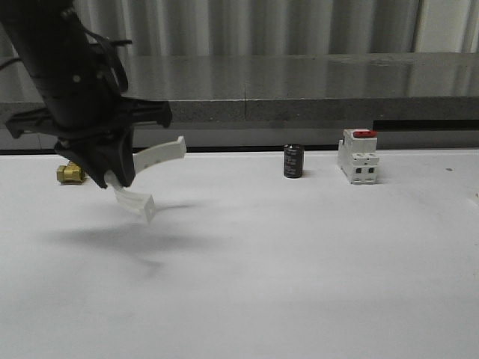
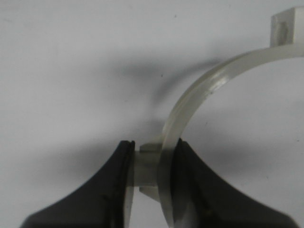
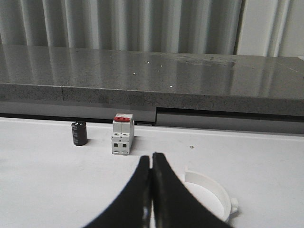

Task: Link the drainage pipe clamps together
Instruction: 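Lift the clamp half with the left gripper and set it down centrally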

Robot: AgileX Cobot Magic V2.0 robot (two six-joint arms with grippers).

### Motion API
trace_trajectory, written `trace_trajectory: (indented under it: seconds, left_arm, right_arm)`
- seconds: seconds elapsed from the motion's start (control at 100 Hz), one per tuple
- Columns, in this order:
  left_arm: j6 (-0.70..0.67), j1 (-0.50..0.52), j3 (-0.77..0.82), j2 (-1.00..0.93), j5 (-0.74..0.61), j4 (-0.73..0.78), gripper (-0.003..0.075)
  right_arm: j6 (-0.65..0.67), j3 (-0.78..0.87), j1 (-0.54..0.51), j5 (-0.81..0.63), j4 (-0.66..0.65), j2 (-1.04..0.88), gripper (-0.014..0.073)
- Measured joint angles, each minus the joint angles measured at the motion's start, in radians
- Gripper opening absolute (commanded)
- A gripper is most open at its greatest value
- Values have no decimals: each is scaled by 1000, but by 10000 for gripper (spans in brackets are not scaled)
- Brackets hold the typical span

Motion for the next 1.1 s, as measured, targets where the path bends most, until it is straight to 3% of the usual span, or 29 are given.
trace_trajectory:
  seconds: [0.83,0.95,1.1]
  left_arm:
    - [-73,-13,-6,137,-68,-6,19]
    - [-73,-13,-6,137,-68,-6,128]
    - [-73,-13,-6,137,-65,-12,403]
  right_arm:
    - [0,0,0,0,0,0,-66]
    - [0,0,0,0,0,0,-66]
    - [0,0,0,0,0,0,-66]
